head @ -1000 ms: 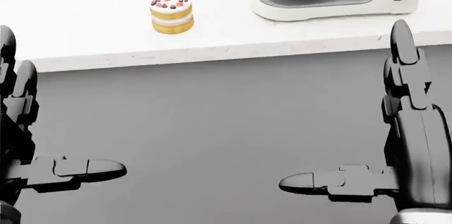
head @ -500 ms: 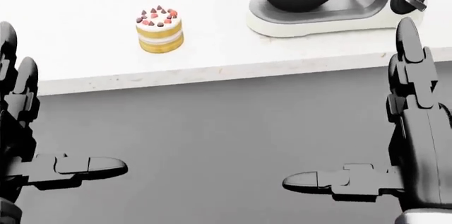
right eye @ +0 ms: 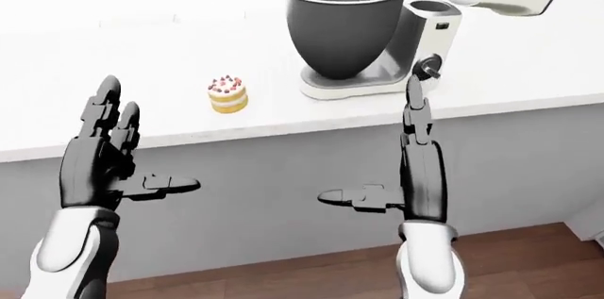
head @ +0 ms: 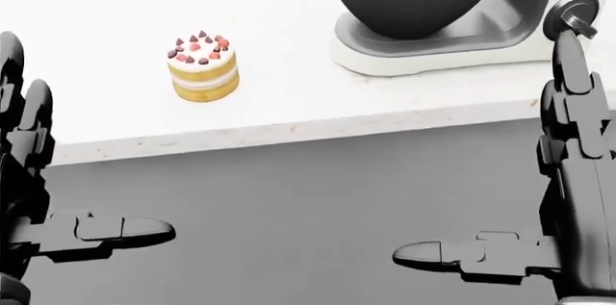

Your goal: Place the cake in the stand mixer bowl.

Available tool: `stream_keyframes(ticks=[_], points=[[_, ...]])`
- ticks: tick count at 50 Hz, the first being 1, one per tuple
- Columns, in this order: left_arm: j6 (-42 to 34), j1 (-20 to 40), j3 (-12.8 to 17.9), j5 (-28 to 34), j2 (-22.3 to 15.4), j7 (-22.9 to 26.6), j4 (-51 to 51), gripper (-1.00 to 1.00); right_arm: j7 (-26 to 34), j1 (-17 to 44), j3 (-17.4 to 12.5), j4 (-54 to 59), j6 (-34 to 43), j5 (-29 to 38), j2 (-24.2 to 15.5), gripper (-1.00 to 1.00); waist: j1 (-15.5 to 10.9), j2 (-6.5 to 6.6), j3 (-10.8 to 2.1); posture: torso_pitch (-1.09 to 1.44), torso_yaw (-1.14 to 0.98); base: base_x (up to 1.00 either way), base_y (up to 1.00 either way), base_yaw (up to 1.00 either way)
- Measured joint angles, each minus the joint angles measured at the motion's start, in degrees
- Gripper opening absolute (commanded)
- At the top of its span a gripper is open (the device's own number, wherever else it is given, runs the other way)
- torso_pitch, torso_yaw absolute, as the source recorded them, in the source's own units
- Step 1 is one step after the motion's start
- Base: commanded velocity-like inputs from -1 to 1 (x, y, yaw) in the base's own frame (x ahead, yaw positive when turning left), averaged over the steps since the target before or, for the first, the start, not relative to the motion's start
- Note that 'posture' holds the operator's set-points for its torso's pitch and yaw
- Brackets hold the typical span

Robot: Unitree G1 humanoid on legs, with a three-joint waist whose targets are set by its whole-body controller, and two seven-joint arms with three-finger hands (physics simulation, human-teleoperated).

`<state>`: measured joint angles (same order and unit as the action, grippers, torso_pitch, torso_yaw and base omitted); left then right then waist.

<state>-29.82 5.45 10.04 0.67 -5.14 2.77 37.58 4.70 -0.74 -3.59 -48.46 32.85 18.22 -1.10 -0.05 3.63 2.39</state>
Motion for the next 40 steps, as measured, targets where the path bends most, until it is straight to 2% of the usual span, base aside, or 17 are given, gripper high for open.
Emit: stream_keyframes(ticks=[2,4,8,11,12,13,16,18,22,24,26,27,30,34,37,39,40], points=[[-0.33,-0.58,0.42,0.20,0.16,-0.16,-0.86,1.00,0.33,-0.43,0.62,0.69,0.32,-0.23,0.00,1.00,-0.44,0.01,0.14,0.00,0.00,0.14,0.00,0.00],[-0.94,-0.68,0.45,0.35,0.18,-0.27,-1.11,1.00,0.53,-0.56,0.49,0.84,0.67,-0.33,-0.06,1.00,-0.63,-0.34,-0.27,0.00,0.00,0.14,0.00,0.00],[-1.31,0.02,0.38,0.23,0.02,-0.18,0.56,1.00,0.29,-0.36,0.06,-0.56,0.32,-0.06,-0.12,1.00,-0.74,-3.10,-0.30,0.00,0.00,0.14,0.00,0.00],[-1.54,0.50,0.73,0.11,-0.18,-0.23,1.71,1.00,0.31,-0.35,0.09,-1.41,-0.12,0.05,-0.11,1.00,-1.00,-6.03,-0.53,0.00,0.00,0.14,0.00,0.00],[-1.73,0.80,0.73,0.03,-0.05,-0.25,2.06,1.00,0.31,-0.36,-0.17,-1.53,-0.23,0.07,-0.30,1.00,-0.71,-6.62,-0.84,0.00,0.00,0.15,0.00,0.00],[-2.03,0.83,0.38,-0.10,0.22,-0.21,2.15,1.00,0.27,-0.54,-0.65,-1.37,-0.23,0.14,-0.50,1.00,-0.26,-5.88,-0.55,0.00,0.00,0.14,0.00,0.00],[-3.36,0.73,-0.16,-0.56,0.03,0.11,2.49,1.00,0.14,-1.42,-1.42,-0.74,0.67,0.44,-0.31,1.00,0.23,-5.70,-0.27,0.00,0.00,0.14,0.00,0.00],[-4.06,1.18,0.33,-0.69,-0.23,0.08,3.26,1.00,0.30,-1.52,-1.57,-1.32,1.03,0.40,-0.32,1.00,0.14,-4.84,-0.25,0.00,0.00,0.14,0.00,0.00],[-4.44,2.05,1.01,-0.70,-0.59,-0.27,5.01,1.00,0.67,-1.88,-2.05,-3.36,0.67,0.29,-0.34,1.00,0.28,-1.93,0.21,0.00,0.00,0.14,0.00,0.00],[-4.68,2.44,1.03,-0.81,-0.76,-0.33,5.59,1.00,0.95,-2.61,-2.47,-4.48,0.53,0.19,-0.24,1.00,0.38,0.37,-0.22,0.00,0.00,0.14,0.00,0.00],[-4.93,2.52,1.67,-0.76,-1.21,-0.47,5.18,1.00,1.62,-3.58,-2.53,-5.28,0.84,-0.15,0.41,1.00,-0.44,-0.33,-0.07,0.00,0.00,0.14,0.00,0.00],[-5.20,2.29,1.94,-0.66,-1.16,-0.62,4.77,1.00,1.98,-3.89,-2.68,-5.30,1.18,-0.33,0.41,1.00,-0.64,-0.27,0.03,0.00,0.00,0.13,0.00,0.00],[-6.33,2.39,2.07,-0.50,-1.23,-0.90,4.30,1.00,2.32,-4.03,-3.42,-5.43,1.71,-0.30,0.38,1.00,-0.75,-0.96,-0.44,0.00,0.00,0.14,0.00,0.00],[-6.13,2.86,1.86,-0.78,-1.37,-0.77,5.56,1.00,2.23,-3.87,-3.55,-6.53,1.15,-0.08,0.44,1.00,-0.88,-3.67,-0.20,0.00,0.00,0.14,0.00,0.00],[-6.29,3.19,1.95,-0.95,-1.38,-0.74,6.42,1.00,2.38,-4.07,-3.70,-7.21,0.74,-0.13,0.41,1.00,-0.91,-6.62,-0.69,0.00,0.00,0.14,0.00,0.00],[-6.28,2.80,1.08,-1.17,-0.89,-0.57,5.82,1.00,2.34,-4.59,-4.63,-6.77,0.82,-0.03,0.30,1.00,-0.26,-5.47,-0.32,0.00,0.00,0.14,0.00,0.00],[-6.32,2.59,0.76,-1.31,-0.86,-0.41,5.42,1.00,2.32,-5.05,-5.01,-6.55,1.00,0.00,0.45,1.00,-0.11,-5.59,-0.18,0.00,0.00,0.14,0.00,0.00]])
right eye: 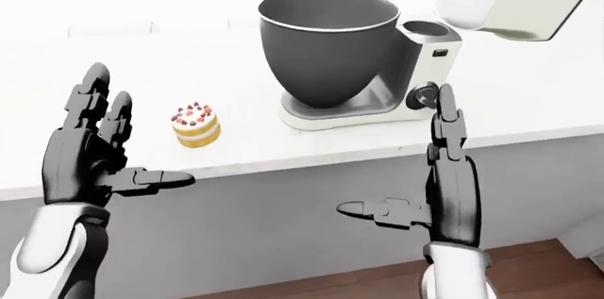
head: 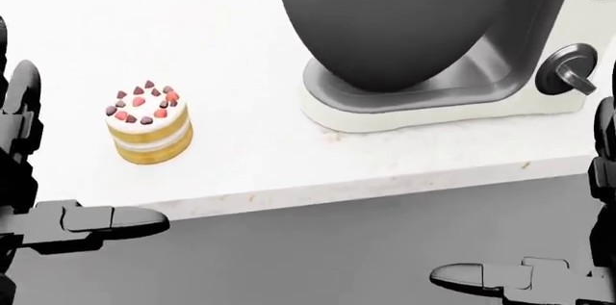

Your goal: Place the cake in the stand mixer bowl.

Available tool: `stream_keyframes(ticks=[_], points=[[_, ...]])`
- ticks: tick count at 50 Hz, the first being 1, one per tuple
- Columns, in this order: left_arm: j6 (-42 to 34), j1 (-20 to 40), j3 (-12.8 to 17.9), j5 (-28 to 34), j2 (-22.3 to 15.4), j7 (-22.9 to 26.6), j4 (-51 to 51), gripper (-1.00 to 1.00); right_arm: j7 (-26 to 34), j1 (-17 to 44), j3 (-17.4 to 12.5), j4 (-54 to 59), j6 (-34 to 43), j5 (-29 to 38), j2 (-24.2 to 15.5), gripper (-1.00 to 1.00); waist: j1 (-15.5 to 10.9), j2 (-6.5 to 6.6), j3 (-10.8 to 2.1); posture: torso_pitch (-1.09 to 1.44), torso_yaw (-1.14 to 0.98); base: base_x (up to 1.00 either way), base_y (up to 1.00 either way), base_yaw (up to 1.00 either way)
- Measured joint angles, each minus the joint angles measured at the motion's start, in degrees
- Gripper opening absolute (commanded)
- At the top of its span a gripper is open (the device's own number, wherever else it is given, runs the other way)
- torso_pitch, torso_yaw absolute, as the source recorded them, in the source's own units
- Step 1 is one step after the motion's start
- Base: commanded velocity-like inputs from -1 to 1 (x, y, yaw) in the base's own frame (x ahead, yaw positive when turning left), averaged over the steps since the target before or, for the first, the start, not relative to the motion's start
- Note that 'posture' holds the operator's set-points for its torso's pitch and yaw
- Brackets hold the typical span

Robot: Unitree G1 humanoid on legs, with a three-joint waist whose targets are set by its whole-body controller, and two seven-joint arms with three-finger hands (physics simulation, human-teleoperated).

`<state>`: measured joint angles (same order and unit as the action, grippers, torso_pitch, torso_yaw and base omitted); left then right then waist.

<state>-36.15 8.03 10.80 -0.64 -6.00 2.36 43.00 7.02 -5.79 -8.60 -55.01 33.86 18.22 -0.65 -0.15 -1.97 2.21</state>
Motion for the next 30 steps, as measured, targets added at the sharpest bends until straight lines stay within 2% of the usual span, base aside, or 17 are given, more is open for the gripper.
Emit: stream_keyframes(ticks=[2,4,7,9,15,18,21,23,26,30], points=[[-0.19,-0.21,0.10,-0.16,-0.07,0.18,-0.30,1.00,0.06,-0.57,-0.42,-0.01,0.26,-0.04,0.18,1.00,0.21,0.23,-0.02,0.00,0.00,0.14,0.00,0.00],[-0.25,0.01,0.59,-0.10,-0.20,0.06,-0.05,1.00,0.17,-0.73,-0.60,-0.65,-0.01,-0.17,0.27,1.00,0.15,1.32,0.18,0.00,0.00,0.14,0.00,0.00],[0.19,0.23,0.69,0.10,-0.28,-0.16,0.68,1.00,0.32,-1.18,-0.89,-1.51,-0.98,-0.38,0.43,1.00,0.30,3.49,0.53,0.00,0.00,0.14,0.00,0.00],[0.37,0.38,0.66,0.08,-0.35,-0.14,1.02,1.00,0.41,-1.91,-1.01,-1.74,-1.75,-0.51,0.69,1.00,0.46,5.73,0.16,0.00,0.00,0.14,0.00,0.00],[-0.35,-0.43,1.63,0.60,-0.49,-0.56,-0.23,1.00,1.40,-3.33,-0.59,-1.59,-1.42,-0.90,1.70,1.00,-0.73,4.60,-0.13,0.00,0.00,0.13,0.00,0.00],[-0.22,0.06,1.36,0.50,-0.55,-0.46,0.95,1.00,1.21,-3.42,-0.77,-2.83,-2.12,-0.80,1.81,1.00,-0.71,2.89,-0.12,0.00,0.00,0.03,0.00,0.00],[0.58,0.41,1.21,0.46,-0.56,-0.38,1.94,1.00,1.05,-3.28,-0.86,-3.63,-3.16,-0.72,1.81,1.00,-1.34,-0.21,-0.28,0.00,0.00,0.00,0.00,0.00],[0.38,-0.20,0.57,0.34,-0.07,-0.20,0.90,1.00,1.00,-3.60,-1.22,-2.85,-3.19,-0.72,1.80,1.00,-1.34,0.64,0.12,0.00,0.00,0.00,0.00,0.00],[-0.42,-0.42,0.46,0.23,-0.09,0.04,-0.31,1.00,1.00,-3.84,-1.46,-1.86,-2.59,-0.88,1.96,1.00,-0.96,1.65,-0.42,0.00,0.00,0.00,0.00,0.00],[-0.67,0.17,0.93,0.18,-0.37,0.04,0.67,1.00,0.81,-4.87,-1.39,-1.61,-3.50,-1.21,2.38,1.00,-0.52,2.12,-0.99,0.00,0.00,0.00,0.00,0.00]])
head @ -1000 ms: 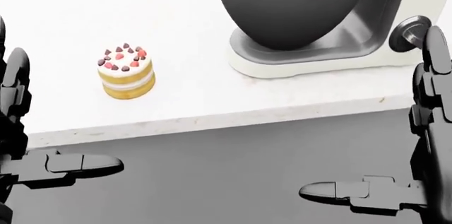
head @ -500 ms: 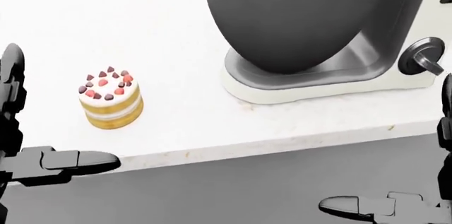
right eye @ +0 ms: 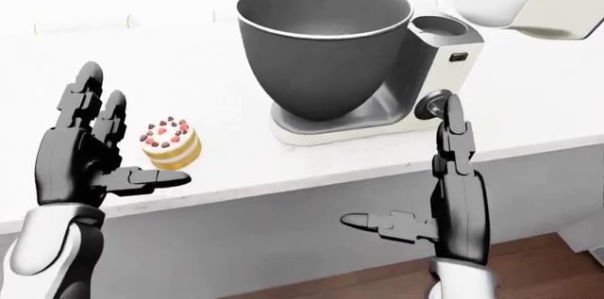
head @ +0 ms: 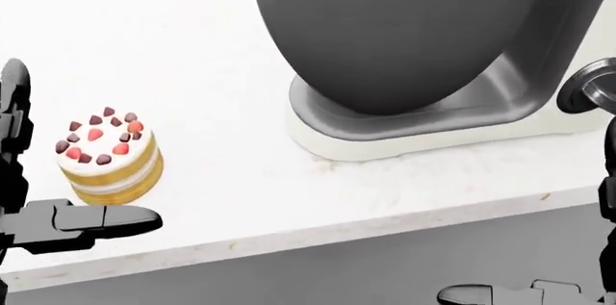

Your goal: Place the cake in the stand mixer bowl.

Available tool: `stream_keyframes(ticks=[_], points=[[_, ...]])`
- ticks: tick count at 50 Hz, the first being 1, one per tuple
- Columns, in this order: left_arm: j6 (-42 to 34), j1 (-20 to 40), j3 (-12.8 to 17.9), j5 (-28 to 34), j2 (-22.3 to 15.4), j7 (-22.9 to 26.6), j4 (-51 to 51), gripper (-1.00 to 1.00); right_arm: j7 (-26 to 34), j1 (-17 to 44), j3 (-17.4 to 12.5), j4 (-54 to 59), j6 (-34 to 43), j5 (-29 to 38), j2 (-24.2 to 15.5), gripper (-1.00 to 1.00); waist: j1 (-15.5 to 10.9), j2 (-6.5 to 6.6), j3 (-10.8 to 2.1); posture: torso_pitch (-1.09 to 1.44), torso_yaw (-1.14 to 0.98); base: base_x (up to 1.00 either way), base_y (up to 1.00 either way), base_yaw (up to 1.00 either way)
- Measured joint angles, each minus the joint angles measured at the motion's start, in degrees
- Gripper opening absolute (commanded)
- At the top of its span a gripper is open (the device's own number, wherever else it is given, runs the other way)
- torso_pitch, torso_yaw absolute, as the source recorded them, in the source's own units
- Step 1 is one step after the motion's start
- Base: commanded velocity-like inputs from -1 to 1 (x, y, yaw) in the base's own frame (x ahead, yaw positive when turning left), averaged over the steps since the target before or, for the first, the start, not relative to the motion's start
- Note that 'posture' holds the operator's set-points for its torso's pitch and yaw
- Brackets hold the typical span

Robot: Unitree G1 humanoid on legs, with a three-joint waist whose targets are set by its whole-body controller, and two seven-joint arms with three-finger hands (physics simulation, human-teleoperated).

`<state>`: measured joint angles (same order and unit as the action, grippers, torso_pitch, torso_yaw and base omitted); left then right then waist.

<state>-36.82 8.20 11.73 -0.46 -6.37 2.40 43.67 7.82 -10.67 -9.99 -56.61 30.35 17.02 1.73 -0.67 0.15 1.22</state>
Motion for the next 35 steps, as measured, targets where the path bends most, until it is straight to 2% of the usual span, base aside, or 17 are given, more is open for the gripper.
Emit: stream_keyframes(ticks=[6,20,35], points=[[0.00,0.50,0.39,0.03,-0.33,-0.36,1.05,1.00,0.14,-0.65,-0.95,0.13,-1.64,-0.92,0.25,1.00,0.41,0.07,-0.45,0.00,0.00,0.00,0.00,0.00],[0.18,0.21,-0.78,1.28,-0.34,0.31,-0.47,1.00,0.42,-0.79,-1.32,0.21,-2.52,-1.46,0.45,1.00,0.50,-0.16,-0.22,0.00,0.00,0.00,0.00,0.00],[3.22,0.71,-2.32,4.24,0.13,2.21,-7.04,1.00,0.30,-1.12,-1.18,-0.17,-2.76,-1.74,0.74,1.00,0.31,-0.13,-0.27,0.00,0.00,0.00,0.00,0.00]])
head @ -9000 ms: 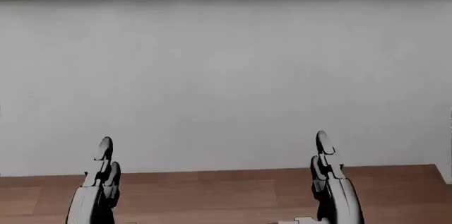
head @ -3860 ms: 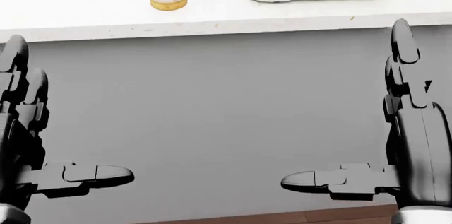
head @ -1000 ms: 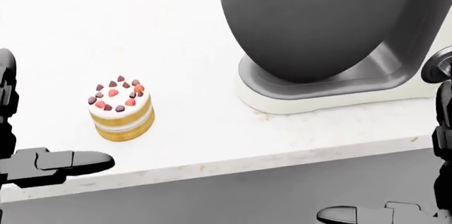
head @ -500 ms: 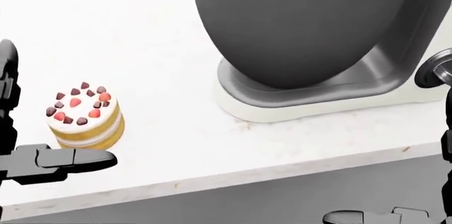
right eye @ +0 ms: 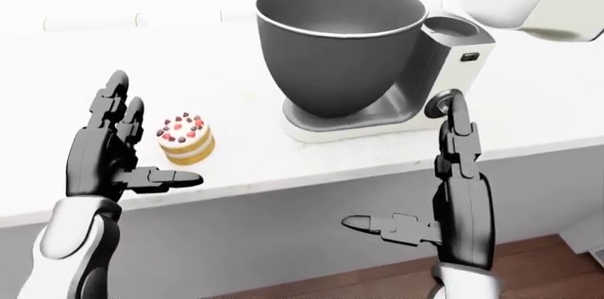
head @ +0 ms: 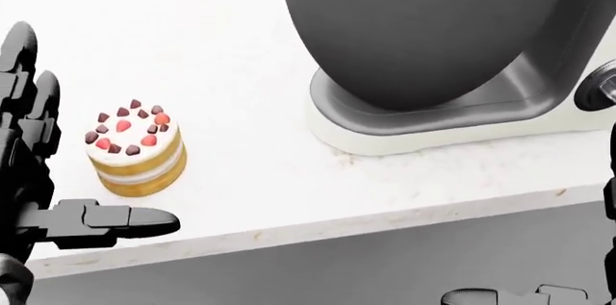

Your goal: Place the cake in the stand mixer bowl.

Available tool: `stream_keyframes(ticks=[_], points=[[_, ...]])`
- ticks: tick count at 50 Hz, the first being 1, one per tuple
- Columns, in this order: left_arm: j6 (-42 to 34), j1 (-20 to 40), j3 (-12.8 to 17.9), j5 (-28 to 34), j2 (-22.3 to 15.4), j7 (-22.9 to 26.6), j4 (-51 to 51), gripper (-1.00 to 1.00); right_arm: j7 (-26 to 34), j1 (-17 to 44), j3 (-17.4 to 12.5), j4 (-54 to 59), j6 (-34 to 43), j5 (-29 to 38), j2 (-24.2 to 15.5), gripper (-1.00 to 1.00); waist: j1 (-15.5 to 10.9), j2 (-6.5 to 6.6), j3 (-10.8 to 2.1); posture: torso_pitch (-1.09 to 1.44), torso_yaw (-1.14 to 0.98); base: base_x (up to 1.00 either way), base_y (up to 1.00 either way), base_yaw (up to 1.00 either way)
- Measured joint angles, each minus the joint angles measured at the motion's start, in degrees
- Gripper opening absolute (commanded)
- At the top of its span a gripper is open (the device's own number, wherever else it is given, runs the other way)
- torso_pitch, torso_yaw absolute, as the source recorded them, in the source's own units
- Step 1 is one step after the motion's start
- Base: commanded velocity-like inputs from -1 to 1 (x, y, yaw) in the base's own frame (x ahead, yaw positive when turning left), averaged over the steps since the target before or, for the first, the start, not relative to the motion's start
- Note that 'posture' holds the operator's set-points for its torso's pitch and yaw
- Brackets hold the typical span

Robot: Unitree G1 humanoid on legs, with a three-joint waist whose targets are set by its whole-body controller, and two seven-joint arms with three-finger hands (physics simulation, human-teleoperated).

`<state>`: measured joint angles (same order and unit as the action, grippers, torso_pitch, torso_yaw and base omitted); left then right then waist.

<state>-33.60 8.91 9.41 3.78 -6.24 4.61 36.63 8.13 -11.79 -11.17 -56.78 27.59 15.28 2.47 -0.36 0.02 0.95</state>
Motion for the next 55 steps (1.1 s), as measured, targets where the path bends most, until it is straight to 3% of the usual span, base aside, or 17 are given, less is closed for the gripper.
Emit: stream_keyframes(ticks=[25,41,44,45,53,55], points=[[4.69,5.98,-1.37,0.63,-0.85,-1.98,-12.99,1.00,-0.48,-0.86,0.38,0.93,-1.40,-1.00,0.21,1.00,-0.03,0.00,-0.49,0.00,0.00,0.00,0.00,0.00],[7.12,6.16,-2.74,2.63,-0.54,-0.34,-17.82,1.00,-0.48,-1.42,0.11,1.75,-2.66,-1.59,0.41,1.00,-0.13,0.00,-0.84,0.00,0.00,0.00,0.00,0.00],[7.35,6.03,-2.49,2.23,-0.36,-0.21,-17.95,0.10,-0.52,-1.64,0.23,1.85,-2.90,-1.60,0.50,1.00,-0.10,0.05,-0.91,0.00,0.00,0.00,0.00,0.00],[7.37,5.95,-2.39,2.07,-0.33,-0.21,-17.90,-0.12,-0.54,-1.69,0.31,1.86,-2.94,-1.58,0.52,1.00,-0.08,0.07,-0.93,0.00,0.00,0.00,0.00,0.00],[7.11,4.84,-2.25,1.71,-0.20,-0.16,-16.39,-0.22,-0.72,-1.96,0.49,2.03,-3.27,-1.58,0.57,1.00,0.04,0.20,-1.08,0.00,0.00,0.00,0.00,0.00],[6.99,4.61,-2.20,1.56,-0.15,-0.06,-16.15,-0.33,-0.72,-2.06,0.38,2.17,-3.44,-1.69,0.60,1.00,0.06,0.21,-1.14,0.00,0.00,0.00,0.00,0.00]])
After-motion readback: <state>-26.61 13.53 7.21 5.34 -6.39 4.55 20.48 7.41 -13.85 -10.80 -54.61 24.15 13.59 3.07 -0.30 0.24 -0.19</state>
